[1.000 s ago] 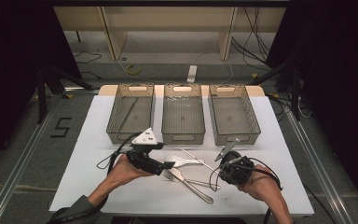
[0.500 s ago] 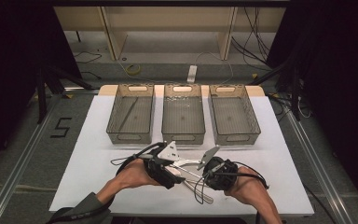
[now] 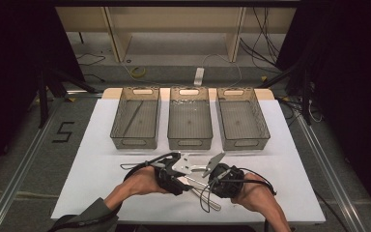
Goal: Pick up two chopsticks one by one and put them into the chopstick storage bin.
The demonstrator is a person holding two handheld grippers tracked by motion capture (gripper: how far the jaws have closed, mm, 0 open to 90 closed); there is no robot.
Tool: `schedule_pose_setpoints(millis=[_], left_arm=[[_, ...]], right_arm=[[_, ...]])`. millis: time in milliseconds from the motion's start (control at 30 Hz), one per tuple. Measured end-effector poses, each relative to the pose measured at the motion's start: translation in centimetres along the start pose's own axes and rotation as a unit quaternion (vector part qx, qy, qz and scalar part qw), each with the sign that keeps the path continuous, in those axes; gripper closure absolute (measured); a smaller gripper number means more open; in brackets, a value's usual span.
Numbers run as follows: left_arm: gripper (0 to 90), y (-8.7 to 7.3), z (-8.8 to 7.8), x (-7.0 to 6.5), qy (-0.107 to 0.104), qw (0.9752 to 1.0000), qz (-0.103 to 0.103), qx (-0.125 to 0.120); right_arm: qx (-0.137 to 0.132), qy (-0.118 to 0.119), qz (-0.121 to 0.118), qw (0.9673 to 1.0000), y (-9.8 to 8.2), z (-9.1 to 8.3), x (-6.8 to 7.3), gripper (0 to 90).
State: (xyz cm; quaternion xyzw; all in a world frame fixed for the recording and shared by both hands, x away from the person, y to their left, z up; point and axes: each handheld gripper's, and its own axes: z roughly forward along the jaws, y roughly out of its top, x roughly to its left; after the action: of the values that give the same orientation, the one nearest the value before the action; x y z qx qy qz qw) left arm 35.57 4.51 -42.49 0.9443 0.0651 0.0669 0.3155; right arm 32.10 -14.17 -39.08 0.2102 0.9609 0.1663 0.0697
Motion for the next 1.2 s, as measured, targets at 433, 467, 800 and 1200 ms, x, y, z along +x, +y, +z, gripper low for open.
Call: schedule_pose_setpoints(millis=[433,467,800,1200], left_arm=[[74.5,0.0,0.1,-0.4,-0.012,0.9985,0.050,0.018],[75.3,0.0,0.1,-0.5,-0.013,0.9982,0.055,0.020],[85.6,-0.6,-0.2,-0.4,-0.065,0.9942,0.077,0.036],[85.6,-1.9,-2.3,2.7,0.014,0.9996,-0.023,0.008]], right_arm=[[-0.001,0.013,-0.035,0.9993,0.0,0.2,0.4,85.9],[-0.002,0.014,-0.034,0.9993,-0.1,0.2,0.5,85.9],[-0.033,0.022,0.022,0.9990,-0.6,0.0,-1.1,59.1],[-0.114,-0.014,0.072,0.9908,-1.0,-1.5,-1.9,39.2]])
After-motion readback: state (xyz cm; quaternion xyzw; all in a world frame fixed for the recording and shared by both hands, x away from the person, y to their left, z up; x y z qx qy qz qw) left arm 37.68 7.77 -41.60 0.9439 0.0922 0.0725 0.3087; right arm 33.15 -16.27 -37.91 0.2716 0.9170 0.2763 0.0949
